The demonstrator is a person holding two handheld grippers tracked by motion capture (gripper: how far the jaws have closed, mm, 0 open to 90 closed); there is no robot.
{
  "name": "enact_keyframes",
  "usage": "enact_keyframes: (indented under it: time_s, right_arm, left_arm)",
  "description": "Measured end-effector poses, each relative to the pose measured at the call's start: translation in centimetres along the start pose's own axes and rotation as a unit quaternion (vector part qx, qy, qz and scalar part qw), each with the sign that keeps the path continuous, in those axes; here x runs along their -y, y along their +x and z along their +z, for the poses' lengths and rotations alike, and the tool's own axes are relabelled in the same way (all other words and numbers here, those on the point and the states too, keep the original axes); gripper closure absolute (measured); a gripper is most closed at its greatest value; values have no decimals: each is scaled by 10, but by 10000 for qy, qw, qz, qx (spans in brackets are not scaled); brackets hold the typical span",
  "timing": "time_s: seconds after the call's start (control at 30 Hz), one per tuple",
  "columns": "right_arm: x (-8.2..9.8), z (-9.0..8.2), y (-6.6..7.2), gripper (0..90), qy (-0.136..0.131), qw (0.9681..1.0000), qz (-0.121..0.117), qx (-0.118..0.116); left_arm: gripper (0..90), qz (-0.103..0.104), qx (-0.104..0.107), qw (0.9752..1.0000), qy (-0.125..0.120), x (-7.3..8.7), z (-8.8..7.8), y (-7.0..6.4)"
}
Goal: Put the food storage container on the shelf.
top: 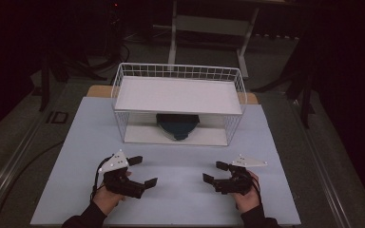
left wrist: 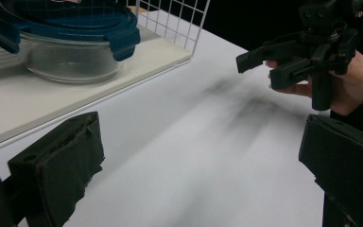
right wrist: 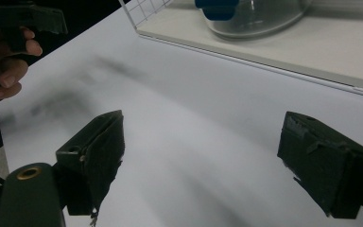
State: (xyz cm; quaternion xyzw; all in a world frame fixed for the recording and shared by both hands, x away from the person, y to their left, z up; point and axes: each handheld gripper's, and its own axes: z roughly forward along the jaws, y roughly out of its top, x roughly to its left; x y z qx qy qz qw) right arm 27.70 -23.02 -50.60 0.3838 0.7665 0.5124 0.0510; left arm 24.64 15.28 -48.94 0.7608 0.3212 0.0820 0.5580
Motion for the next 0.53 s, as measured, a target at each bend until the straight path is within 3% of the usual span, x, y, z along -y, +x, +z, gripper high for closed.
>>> enact_keyframes:
  time_s: [0.23,0.53]
  right_arm:
    - [6,-3,-3,150,105,9999,-97,95]
    - [7,-1,-6,151,148,9999,-27,61]
  left_arm:
    - [10,70,69,9999,44,2,2,-1]
    - [10,81,83,9999,21,2,2,-1]
